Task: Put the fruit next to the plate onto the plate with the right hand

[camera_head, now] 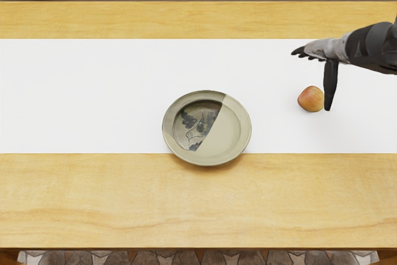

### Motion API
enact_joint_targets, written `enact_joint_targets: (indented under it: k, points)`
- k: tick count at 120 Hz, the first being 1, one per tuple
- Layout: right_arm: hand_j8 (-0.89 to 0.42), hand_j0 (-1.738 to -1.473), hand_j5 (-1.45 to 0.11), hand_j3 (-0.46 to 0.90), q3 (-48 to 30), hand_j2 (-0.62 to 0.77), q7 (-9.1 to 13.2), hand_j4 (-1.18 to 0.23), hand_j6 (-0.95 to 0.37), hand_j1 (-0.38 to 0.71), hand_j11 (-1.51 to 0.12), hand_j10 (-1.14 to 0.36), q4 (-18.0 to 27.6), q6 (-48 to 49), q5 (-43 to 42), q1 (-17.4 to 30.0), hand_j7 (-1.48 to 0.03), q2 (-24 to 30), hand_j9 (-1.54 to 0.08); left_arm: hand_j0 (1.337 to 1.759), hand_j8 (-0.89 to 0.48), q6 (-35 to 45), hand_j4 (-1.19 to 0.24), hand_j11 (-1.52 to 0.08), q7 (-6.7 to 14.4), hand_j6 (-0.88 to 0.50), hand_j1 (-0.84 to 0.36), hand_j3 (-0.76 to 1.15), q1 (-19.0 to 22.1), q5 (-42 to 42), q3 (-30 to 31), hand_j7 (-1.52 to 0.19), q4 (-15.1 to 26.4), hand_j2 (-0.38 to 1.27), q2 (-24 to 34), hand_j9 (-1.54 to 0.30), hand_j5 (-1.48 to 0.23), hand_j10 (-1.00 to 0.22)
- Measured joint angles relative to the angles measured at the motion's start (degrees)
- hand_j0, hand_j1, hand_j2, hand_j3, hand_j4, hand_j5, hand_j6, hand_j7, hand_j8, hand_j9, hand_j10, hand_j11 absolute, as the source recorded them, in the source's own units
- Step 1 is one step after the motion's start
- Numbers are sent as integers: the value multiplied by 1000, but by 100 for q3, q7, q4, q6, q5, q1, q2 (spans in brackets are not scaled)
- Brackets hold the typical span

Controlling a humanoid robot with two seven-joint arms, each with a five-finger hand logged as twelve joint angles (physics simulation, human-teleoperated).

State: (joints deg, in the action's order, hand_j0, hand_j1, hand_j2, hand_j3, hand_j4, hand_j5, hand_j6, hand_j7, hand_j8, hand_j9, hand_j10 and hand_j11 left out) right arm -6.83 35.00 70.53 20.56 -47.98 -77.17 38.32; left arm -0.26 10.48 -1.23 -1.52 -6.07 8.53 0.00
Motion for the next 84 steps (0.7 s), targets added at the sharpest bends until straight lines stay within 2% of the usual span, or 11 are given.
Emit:
enact_joint_targets:
  k: [16, 27, 44, 67, 84]
  points:
    - [-4, -1658, -1, 0, 9, 0, 0, -4, -5, -349, 0, -3, -74, -402, -327, 338, 0, -154, 0, 1658, 0, 0, 0, 0, 0, -1, 349, 0, 0, 1, 0, 0, 0, 0, 0, 0, 0, 0]
    - [-4, -1658, -1, 0, 13, 1, 0, -4, -6, -349, 0, -3, -304, -593, -418, 509, 0, -304, 0, 1658, 0, 0, 0, 0, 1, -1, 349, 0, 0, 1, 0, 0, 0, 0, 0, 0, 0, 0]
    - [-4, -1658, -1, 0, 118, 1, 0, -4, -6, -349, 0, -3, -561, -1017, -560, 623, 0, -520, 0, 1658, 0, 0, 0, 0, 0, -1, 349, 0, 0, 1, 0, 0, 0, 0, 0, 0, 0, 0]
    - [-4, -1658, -1, 0, 320, 1, 0, -4, -6, -349, 0, -3, -681, -1573, -683, 683, 0, -727, 0, 1658, 0, 0, 0, 0, -1, -1, 349, 0, 0, 2, 0, 0, 0, 0, 0, 0, 0, 0]
    - [-81, -1658, -101, 0, 425, -14, 0, -81, -83, -257, -101, -80, -694, -1853, -860, 766, -100, -858, -101, 1658, 0, 0, 0, 0, 1, -1, 349, 0, 0, 1, 0, 0, 0, 0, 0, 0, 0, 0]
